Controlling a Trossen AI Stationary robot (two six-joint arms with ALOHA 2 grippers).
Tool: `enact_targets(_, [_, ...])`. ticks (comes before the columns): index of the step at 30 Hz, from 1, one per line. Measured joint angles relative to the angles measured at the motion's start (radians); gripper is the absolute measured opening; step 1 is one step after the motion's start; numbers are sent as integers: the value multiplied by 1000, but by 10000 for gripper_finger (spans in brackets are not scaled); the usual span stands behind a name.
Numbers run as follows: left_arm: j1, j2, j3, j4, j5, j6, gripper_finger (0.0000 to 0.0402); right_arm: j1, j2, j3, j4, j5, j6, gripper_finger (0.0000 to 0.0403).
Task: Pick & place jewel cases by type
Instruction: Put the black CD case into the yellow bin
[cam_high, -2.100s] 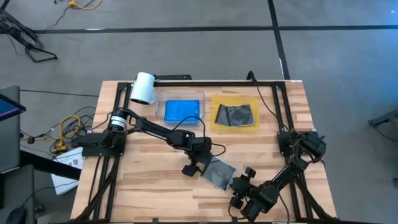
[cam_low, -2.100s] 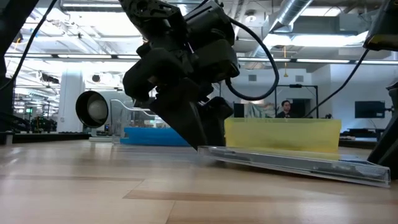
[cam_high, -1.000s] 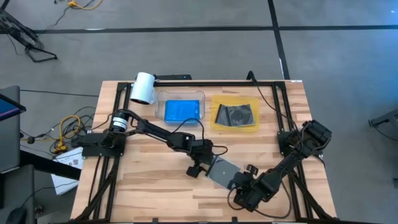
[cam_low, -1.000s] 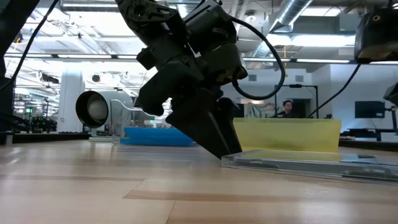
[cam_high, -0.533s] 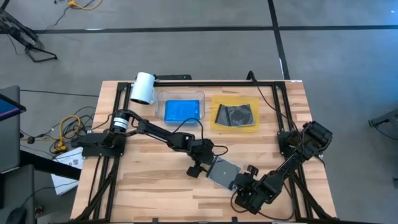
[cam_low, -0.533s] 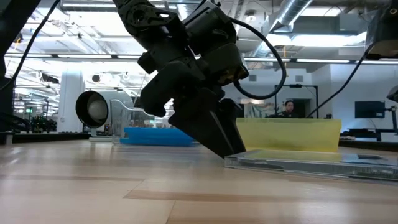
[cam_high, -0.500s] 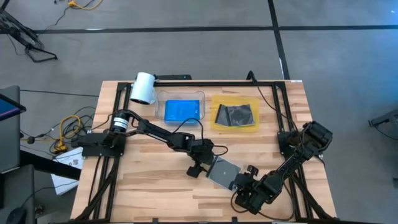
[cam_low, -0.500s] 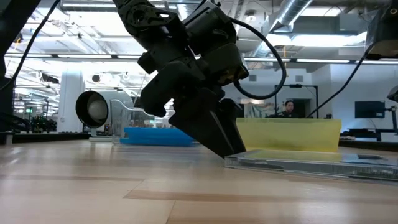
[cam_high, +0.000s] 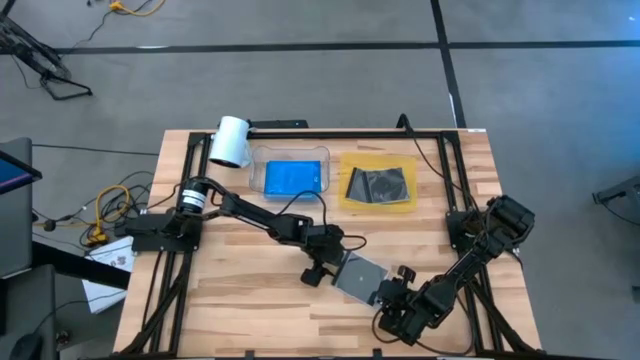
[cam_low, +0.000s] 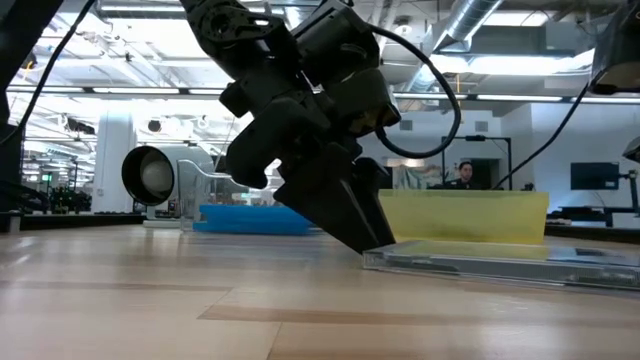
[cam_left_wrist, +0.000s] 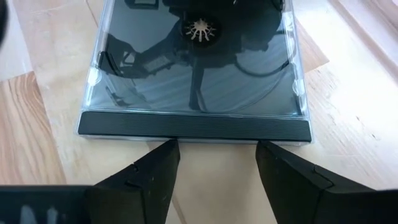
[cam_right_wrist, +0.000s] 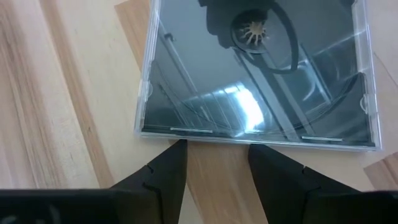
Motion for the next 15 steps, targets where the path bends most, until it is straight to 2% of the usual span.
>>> enact_targets(9, [-6,-52,-4,-26,26,-10,209,6,1,0,0,-7,-2,166])
enact_targets(15, [-8,-58,-2,-27,7,-6,209,5,1,0,-1,-14,-1,166])
